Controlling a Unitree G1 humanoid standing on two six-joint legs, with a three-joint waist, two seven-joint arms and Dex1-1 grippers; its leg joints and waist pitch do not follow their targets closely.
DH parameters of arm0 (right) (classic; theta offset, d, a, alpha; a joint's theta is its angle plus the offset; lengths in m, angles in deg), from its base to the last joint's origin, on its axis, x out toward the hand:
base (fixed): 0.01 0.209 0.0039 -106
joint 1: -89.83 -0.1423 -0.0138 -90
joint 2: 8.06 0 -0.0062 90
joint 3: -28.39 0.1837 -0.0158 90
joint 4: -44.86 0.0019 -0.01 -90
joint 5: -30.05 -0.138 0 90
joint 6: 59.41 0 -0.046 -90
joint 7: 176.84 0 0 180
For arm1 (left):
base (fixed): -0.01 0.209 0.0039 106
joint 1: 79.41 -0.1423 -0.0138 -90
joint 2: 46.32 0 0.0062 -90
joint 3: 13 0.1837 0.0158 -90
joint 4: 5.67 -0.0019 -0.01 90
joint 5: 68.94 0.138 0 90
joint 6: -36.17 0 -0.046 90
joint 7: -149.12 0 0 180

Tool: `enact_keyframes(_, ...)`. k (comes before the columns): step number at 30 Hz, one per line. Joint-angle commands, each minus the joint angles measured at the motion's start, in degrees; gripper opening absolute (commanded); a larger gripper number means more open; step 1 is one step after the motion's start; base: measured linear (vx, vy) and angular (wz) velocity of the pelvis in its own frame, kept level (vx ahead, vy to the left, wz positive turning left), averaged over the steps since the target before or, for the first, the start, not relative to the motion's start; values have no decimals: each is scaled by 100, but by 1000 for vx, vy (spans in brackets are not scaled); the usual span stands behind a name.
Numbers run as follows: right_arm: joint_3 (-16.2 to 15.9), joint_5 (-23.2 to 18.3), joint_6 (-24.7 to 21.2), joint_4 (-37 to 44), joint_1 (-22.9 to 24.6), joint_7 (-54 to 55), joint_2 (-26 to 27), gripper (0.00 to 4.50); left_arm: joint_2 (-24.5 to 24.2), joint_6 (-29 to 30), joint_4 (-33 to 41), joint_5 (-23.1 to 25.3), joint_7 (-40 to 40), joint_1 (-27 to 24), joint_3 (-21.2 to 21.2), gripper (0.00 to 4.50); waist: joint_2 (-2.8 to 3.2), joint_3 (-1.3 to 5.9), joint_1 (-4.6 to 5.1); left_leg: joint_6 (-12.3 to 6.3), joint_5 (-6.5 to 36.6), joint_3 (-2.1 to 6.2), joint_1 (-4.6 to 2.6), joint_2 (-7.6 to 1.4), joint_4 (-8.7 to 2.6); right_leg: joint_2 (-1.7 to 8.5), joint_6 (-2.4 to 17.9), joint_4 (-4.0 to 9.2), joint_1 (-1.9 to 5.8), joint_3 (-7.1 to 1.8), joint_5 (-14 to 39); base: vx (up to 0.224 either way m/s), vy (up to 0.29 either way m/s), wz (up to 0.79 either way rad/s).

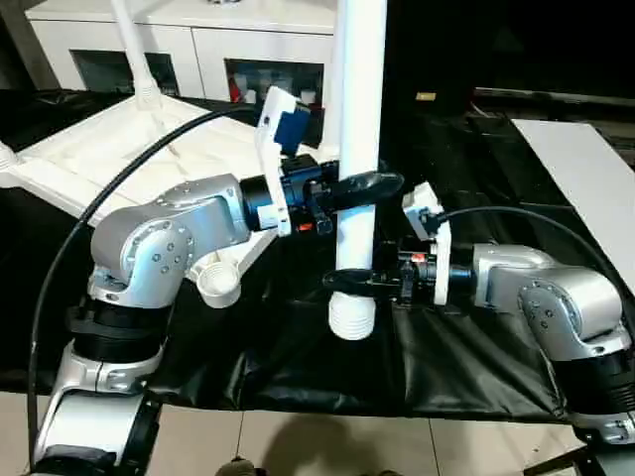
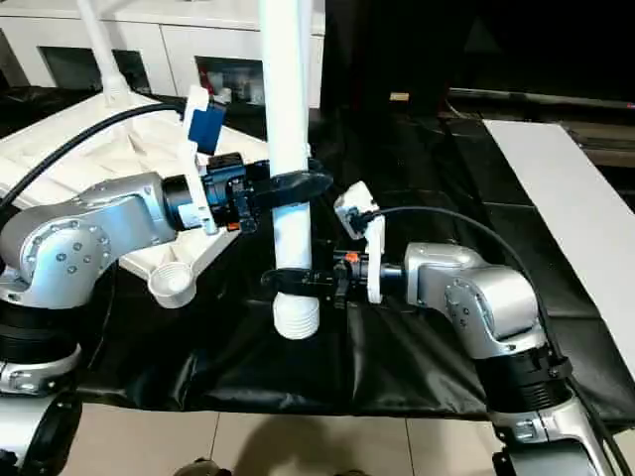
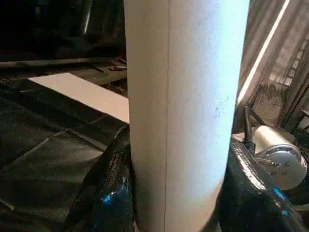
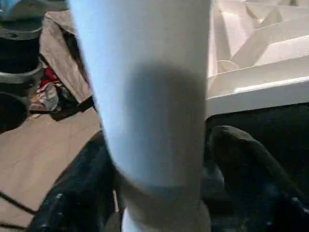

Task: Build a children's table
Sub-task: Pick table leg

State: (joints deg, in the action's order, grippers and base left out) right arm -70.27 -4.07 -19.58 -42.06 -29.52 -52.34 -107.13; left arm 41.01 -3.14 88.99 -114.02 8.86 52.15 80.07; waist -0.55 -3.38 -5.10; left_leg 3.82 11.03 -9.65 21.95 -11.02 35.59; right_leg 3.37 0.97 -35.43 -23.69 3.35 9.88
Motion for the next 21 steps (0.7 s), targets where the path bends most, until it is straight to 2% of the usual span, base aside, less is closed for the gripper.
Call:
enact_keyframes(1,-22,-70,-86,-3,-99,-49,-64,284,-13,-110,-31,95,66,171,24,181,-27,434,-6,18,383,18,-69,-155,-391,385,979,351,376,-256,995,0,0,0)
enact_keyframes(4,-30,-69,-89,-12,-93,-68,-65,273,-4,-131,-52,110,74,173,19,181,-38,434,-7,24,410,16,-74,-155,-390,383,977,354,373,-255,1030,0,0,0)
enact_keyframes(7,-53,-56,-75,-46,-88,-96,-62,235,11,-179,-86,160,112,168,17,181,-41,433,-7,25,422,15,-70,-152,-389,382,968,361,373,-256,1053,0,0,0)
enact_keyframes(12,-67,-21,-68,-62,-70,-111,-30,200,58,-191,-95,155,114,156,-16,181,-29,434,-14,30,423,18,-70,-153,-387,386,972,357,369,-254,1076,0,0,0)
enact_keyframes(21,-59,-37,-30,-58,-33,-125,1,190,111,-189,-77,153,133,118,-51,181,-43,429,-11,25,474,15,-68,-149,-384,383,950,369,368,-255,1182,0,0,0)
